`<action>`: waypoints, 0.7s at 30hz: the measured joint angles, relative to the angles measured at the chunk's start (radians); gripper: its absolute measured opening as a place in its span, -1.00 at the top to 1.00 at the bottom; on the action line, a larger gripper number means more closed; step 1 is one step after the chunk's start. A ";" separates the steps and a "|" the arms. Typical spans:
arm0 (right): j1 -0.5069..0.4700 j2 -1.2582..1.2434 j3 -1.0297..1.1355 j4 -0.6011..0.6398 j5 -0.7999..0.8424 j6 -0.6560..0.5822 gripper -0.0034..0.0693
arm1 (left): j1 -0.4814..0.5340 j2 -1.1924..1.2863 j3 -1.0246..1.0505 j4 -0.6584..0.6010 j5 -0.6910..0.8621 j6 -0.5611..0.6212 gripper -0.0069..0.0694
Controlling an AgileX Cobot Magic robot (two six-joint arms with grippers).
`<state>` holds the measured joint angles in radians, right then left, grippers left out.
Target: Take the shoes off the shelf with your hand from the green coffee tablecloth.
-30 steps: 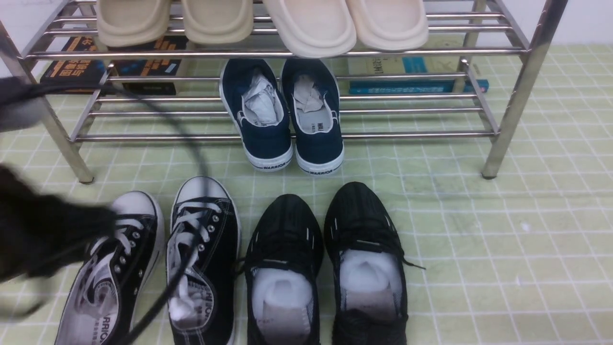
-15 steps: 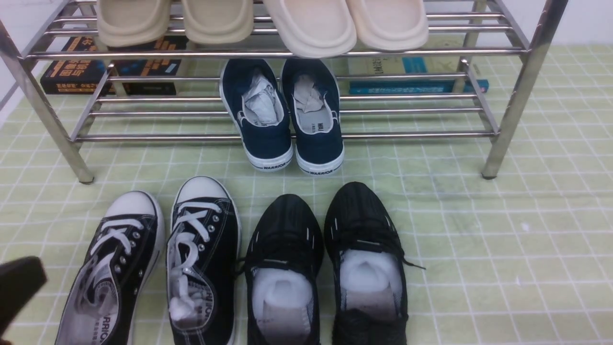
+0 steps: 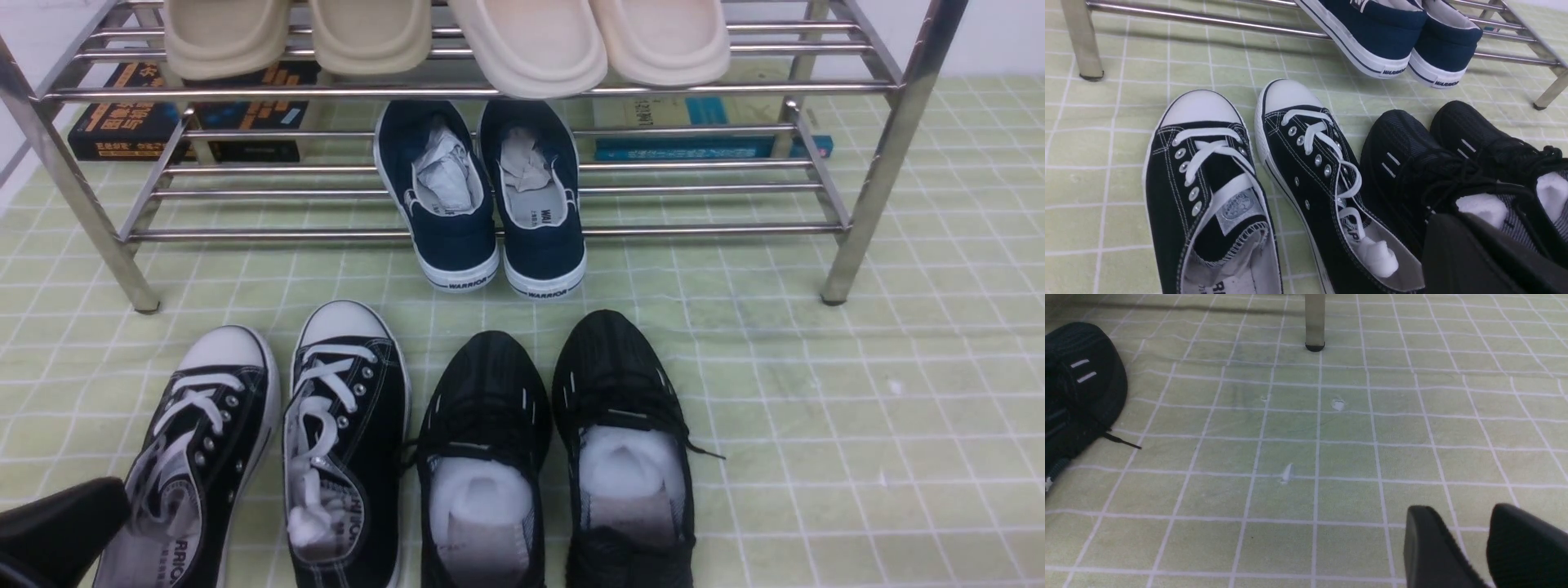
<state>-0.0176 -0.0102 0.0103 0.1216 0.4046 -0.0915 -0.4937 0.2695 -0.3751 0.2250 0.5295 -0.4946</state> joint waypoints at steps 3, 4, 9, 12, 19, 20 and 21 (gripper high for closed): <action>0.000 0.000 0.000 0.000 0.000 0.000 0.25 | 0.000 0.000 0.003 0.037 -0.005 -0.001 0.79; 0.000 0.000 0.000 0.000 0.000 0.000 0.25 | 0.000 0.000 0.004 0.039 -0.006 -0.001 0.79; 0.000 0.000 0.000 -0.001 0.000 0.000 0.25 | 0.000 -0.004 0.077 0.052 -0.077 0.006 0.78; 0.000 0.000 0.000 -0.001 0.000 0.000 0.25 | 0.000 -0.057 0.155 0.042 -0.113 0.051 0.77; 0.000 0.000 0.000 -0.001 0.000 0.000 0.25 | 0.089 -0.184 0.291 -0.099 -0.164 0.197 0.74; 0.000 0.000 0.000 -0.001 0.000 0.000 0.25 | 0.128 -0.202 0.325 -0.123 -0.190 0.231 0.73; 0.000 0.000 0.000 -0.001 0.000 0.000 0.25 | 0.162 -0.209 0.343 -0.135 -0.212 0.253 0.73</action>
<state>-0.0176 -0.0102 0.0103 0.1205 0.4046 -0.0915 -0.3313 0.0600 -0.0323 0.0900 0.3178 -0.2413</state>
